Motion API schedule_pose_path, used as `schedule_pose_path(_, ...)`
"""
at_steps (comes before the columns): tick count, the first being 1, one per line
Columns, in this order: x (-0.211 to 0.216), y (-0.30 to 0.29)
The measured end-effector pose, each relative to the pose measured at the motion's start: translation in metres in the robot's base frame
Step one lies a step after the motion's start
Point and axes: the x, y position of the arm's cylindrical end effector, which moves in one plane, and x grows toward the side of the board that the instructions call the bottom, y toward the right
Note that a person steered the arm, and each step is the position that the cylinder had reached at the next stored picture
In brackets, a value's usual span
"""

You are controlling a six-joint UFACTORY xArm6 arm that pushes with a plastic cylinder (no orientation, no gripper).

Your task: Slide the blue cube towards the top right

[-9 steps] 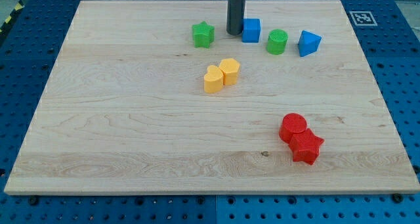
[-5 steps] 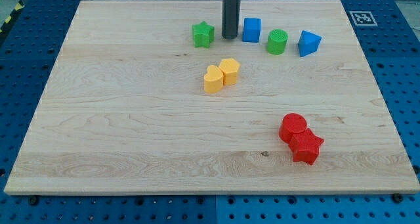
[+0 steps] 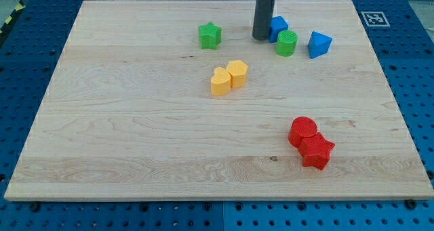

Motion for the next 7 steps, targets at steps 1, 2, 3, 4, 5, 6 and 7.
schedule_pose_path(1,-0.009,0.010)
schedule_pose_path(2,-0.015,0.021)
schedule_pose_path(3,-0.015,0.027)
schedule_pose_path(4,-0.015,0.036)
schedule_pose_path(5,-0.009,0.040)
schedule_pose_path(6,0.006,0.045)
schedule_pose_path(7,0.015,0.055)
